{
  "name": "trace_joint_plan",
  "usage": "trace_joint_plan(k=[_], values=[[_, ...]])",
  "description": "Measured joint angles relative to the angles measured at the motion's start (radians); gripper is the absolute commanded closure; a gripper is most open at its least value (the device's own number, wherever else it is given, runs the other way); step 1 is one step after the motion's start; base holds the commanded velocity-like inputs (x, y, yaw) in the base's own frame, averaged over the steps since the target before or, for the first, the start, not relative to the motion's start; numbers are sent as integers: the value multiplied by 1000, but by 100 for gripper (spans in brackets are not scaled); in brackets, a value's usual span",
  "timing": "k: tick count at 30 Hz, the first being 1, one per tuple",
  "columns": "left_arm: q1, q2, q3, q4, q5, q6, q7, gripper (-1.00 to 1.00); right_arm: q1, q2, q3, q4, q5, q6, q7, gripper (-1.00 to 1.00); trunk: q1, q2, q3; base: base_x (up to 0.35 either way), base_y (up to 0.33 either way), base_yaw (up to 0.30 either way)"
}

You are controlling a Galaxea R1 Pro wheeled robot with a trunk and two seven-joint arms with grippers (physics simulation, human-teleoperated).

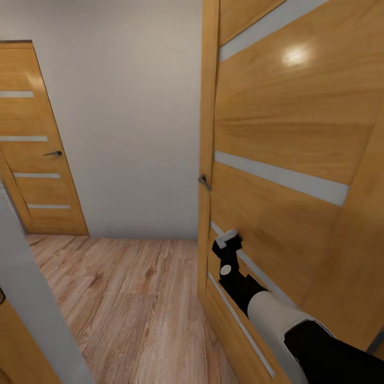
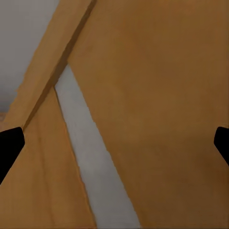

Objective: Move the two storage containers from the living room to the garage. In the garage, place one container on the floor and stack the other container on top of it (either order is fine).

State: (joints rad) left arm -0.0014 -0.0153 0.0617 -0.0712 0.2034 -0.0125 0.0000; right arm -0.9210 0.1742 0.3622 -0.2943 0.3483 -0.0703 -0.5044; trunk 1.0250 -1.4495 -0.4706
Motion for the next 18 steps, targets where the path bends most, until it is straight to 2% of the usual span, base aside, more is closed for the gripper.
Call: trace_joint_plan(k=[5, 18], values=[[0, 0, 0, 0, 0, 0, 0, -100, 0, 0, 0, -2, -12, 0, -2, -100, 0, 0, -1, 0, 0, 104], [0, 0, 0, 0, 0, 0, 0, -100, 0, 0, 0, -1, -15, 1, -25, -100, 0, 0, -2, 0, 0, 9]])
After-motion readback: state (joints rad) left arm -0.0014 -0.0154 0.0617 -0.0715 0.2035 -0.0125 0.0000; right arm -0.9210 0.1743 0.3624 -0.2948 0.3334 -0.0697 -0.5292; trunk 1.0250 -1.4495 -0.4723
